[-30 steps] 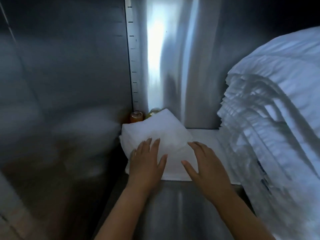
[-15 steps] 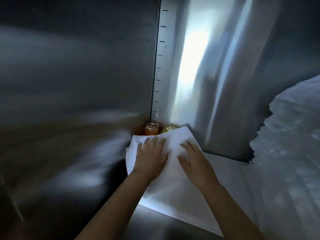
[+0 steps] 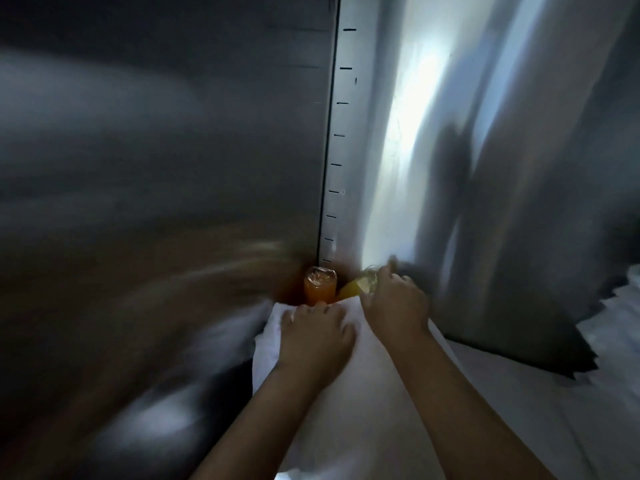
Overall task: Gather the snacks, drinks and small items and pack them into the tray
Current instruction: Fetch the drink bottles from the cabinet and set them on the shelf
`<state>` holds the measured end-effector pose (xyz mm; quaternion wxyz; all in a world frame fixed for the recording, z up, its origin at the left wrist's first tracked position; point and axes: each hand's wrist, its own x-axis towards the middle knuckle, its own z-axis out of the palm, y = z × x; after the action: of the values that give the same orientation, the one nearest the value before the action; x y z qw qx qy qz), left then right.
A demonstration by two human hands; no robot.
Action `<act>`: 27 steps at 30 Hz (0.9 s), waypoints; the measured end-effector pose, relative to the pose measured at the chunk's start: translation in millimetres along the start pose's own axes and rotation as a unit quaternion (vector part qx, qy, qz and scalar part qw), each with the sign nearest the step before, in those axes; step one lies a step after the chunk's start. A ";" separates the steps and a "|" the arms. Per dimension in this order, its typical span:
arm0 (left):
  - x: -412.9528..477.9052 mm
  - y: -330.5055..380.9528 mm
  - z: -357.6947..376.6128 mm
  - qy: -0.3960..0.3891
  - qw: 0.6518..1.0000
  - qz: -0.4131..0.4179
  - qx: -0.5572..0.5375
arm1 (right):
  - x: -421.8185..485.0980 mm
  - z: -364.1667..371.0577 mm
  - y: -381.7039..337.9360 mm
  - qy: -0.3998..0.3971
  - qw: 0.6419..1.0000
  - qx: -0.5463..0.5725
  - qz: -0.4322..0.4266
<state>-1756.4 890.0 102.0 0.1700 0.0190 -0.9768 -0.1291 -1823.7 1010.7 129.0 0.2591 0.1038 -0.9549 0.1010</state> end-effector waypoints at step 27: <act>83.0 -0.1 22.5 0.010 0.993 -0.113 -0.017 | 23.3 31.5 9.1 -0.002 0.996 0.088 -0.002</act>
<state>-1842.1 888.7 108.7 0.1645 0.1281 -0.9642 -0.1637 -1860.6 1008.3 113.1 0.2474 0.1283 -0.9425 0.1843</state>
